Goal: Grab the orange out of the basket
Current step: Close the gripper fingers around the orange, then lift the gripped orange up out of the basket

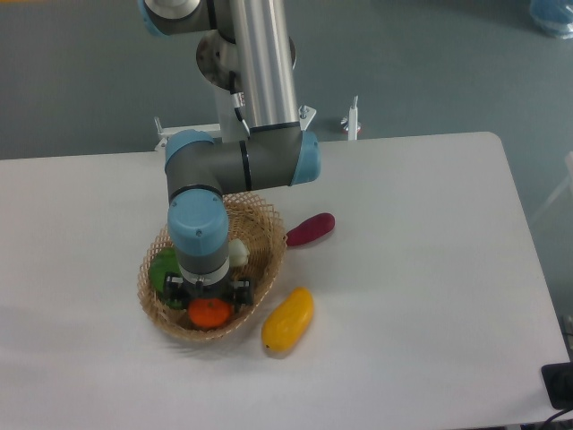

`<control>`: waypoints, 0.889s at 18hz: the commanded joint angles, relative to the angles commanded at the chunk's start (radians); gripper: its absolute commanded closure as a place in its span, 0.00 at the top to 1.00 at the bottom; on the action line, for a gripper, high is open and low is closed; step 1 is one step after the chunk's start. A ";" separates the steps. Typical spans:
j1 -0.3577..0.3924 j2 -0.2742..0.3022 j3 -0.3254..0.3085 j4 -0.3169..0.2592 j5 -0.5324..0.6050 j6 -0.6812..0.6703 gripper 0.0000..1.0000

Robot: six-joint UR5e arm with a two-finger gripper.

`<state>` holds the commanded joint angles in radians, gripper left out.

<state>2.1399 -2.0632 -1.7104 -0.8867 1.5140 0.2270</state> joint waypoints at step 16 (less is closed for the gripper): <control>0.009 0.103 0.021 -0.014 -0.011 0.098 0.78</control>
<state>2.1491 -1.9605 -1.6890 -0.9004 1.5033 0.3251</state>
